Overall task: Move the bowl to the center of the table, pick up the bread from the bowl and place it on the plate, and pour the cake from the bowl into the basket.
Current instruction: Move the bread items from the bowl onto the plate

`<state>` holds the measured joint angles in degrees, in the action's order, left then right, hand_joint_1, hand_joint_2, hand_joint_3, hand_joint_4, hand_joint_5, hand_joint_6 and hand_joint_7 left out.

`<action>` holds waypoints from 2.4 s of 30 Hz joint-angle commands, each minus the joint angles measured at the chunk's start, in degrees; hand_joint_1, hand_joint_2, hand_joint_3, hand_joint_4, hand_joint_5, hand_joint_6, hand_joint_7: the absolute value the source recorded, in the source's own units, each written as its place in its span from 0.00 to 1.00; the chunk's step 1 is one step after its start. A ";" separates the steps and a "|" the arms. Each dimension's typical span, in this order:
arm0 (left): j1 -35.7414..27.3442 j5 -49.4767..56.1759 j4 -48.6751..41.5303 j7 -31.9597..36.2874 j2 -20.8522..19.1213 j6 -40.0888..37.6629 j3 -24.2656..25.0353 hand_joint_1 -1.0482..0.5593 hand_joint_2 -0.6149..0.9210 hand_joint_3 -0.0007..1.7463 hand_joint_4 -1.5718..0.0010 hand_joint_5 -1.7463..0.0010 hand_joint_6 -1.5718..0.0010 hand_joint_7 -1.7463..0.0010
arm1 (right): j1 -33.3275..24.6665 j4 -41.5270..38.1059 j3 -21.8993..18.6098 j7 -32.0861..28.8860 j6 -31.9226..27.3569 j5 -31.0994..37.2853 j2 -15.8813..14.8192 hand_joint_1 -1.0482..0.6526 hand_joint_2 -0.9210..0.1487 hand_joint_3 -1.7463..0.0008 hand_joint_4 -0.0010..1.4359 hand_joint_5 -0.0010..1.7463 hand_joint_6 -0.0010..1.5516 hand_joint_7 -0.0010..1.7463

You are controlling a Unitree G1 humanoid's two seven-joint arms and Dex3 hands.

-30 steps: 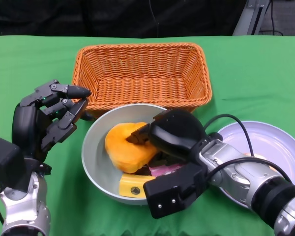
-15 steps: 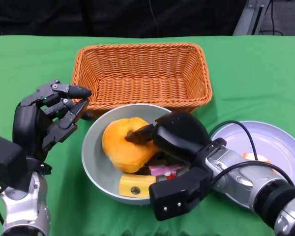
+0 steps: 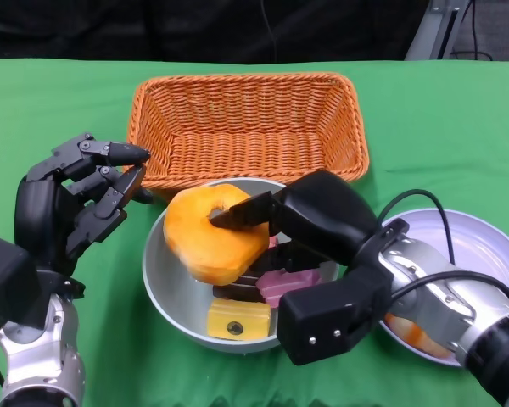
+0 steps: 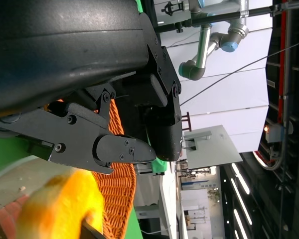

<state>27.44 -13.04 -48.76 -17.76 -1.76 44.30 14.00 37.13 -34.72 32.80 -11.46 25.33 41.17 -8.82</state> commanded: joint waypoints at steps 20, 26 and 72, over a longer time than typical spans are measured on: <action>0.81 -1.92 -1.05 -2.00 -2.13 -0.93 1.16 0.51 1.00 0.15 0.47 0.22 0.39 0.54 | -17.28 24.75 -13.56 0.04 0.62 -3.12 -10.08 0.57 0.05 1.00 0.59 0.77 0.81 0.02; 1.06 -1.77 -1.88 -2.21 -2.49 -0.69 1.31 0.52 1.00 0.15 0.47 0.22 0.39 0.54 | -22.24 30.00 -17.56 0.38 0.12 -3.92 -10.97 0.57 0.04 1.00 0.62 0.71 0.82 0.03; 1.99 -1.83 -4.40 -3.57 -3.37 -0.61 2.07 0.52 1.00 0.14 0.46 0.23 0.38 0.55 | -33.96 34.17 -30.30 1.33 -5.03 -10.06 -11.56 0.69 0.02 0.99 0.59 0.77 0.82 0.05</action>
<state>28.65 -14.74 -52.94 -21.55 -3.89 43.53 15.72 3.74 -0.05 3.37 -9.69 19.91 32.17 -19.44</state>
